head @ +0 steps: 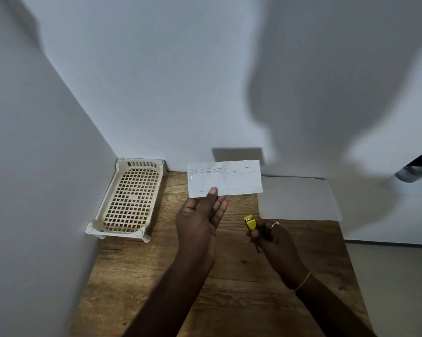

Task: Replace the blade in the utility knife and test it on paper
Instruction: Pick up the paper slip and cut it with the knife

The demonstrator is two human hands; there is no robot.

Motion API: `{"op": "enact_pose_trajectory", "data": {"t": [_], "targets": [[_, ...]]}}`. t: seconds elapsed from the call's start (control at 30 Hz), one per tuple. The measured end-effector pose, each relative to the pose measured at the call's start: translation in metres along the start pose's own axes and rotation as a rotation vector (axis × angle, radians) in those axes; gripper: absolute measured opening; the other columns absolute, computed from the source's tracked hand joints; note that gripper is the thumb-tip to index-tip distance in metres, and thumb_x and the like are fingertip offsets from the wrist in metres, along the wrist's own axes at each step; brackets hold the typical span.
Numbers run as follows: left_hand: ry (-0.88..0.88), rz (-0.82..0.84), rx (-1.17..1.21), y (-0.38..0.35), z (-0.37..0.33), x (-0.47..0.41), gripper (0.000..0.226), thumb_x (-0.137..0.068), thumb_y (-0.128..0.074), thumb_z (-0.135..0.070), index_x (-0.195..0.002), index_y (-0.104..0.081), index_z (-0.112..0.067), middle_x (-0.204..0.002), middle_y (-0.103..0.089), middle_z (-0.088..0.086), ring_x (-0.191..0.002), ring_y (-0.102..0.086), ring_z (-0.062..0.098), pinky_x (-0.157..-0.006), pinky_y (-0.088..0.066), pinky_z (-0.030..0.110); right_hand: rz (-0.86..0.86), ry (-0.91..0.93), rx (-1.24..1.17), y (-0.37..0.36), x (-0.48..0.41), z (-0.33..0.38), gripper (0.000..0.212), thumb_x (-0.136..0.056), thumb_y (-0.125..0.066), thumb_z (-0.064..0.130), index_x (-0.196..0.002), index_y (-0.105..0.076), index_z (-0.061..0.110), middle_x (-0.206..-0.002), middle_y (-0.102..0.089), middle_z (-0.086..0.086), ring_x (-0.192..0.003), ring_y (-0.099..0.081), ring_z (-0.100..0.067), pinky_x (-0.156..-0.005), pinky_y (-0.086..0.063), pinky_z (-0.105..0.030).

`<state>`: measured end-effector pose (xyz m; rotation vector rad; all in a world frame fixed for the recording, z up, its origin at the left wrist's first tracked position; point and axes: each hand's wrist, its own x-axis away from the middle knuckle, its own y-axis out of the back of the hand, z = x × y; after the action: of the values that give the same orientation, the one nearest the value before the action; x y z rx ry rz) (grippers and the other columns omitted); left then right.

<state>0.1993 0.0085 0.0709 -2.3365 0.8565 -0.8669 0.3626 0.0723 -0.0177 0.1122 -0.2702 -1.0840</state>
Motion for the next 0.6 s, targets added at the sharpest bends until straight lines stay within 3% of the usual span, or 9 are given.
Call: {"op": "enact_pose_trajectory", "data": {"t": [0.13, 0.3, 0.43, 0.6], "targets": [[0.009, 0.010, 0.015, -0.001, 0.000, 0.000, 0.025, -0.092, -0.071, -0.003, -0.117, -0.068, 0.001, -0.098, -0.080, 0.008, -0.097, -0.078, 0.023, -0.080, -0.063, 0.030, -0.027, -0.013, -0.095, 0.002, 0.002, 0.019, 0.015, -0.094, -0.064, 0.002, -0.097, -0.073, 0.013, -0.086, -0.076, -0.005, -0.081, -0.068, -0.028, -0.061, -0.054, -0.024], [0.047, 0.010, 0.043, -0.003, -0.002, 0.001, 0.010, -0.094, -0.069, -0.007, -0.104, -0.068, -0.003, -0.092, -0.078, 0.009, -0.099, -0.078, 0.028, -0.081, -0.063, 0.033, 0.063, -0.077, -0.158, 0.001, 0.008, 0.038, 0.019, -0.098, -0.061, 0.018, -0.115, -0.069, 0.016, -0.097, -0.077, 0.000, -0.091, -0.072, -0.019, -0.069, -0.059, -0.026], [0.097, -0.036, 0.073, -0.003, -0.002, 0.002, 0.004, -0.095, -0.069, -0.008, -0.094, -0.068, -0.005, -0.079, -0.073, 0.006, -0.083, -0.077, 0.022, -0.079, -0.063, 0.035, 0.141, -0.088, -0.274, -0.005, 0.017, 0.060, 0.027, -0.095, -0.059, 0.033, -0.116, -0.069, 0.020, -0.100, -0.077, -0.005, -0.089, -0.073, -0.016, -0.070, -0.058, -0.025], [0.070, -0.028, -0.021, 0.000, -0.001, 0.002, 0.008, -0.094, -0.070, -0.009, -0.086, -0.071, -0.008, -0.076, -0.065, 0.003, -0.075, -0.065, 0.011, -0.069, -0.058, 0.023, 0.176, -0.084, -0.353, -0.013, 0.024, 0.077, 0.029, -0.093, -0.059, 0.037, -0.115, -0.070, 0.020, -0.103, -0.076, -0.007, -0.091, -0.073, -0.020, -0.073, -0.059, -0.030]]}}
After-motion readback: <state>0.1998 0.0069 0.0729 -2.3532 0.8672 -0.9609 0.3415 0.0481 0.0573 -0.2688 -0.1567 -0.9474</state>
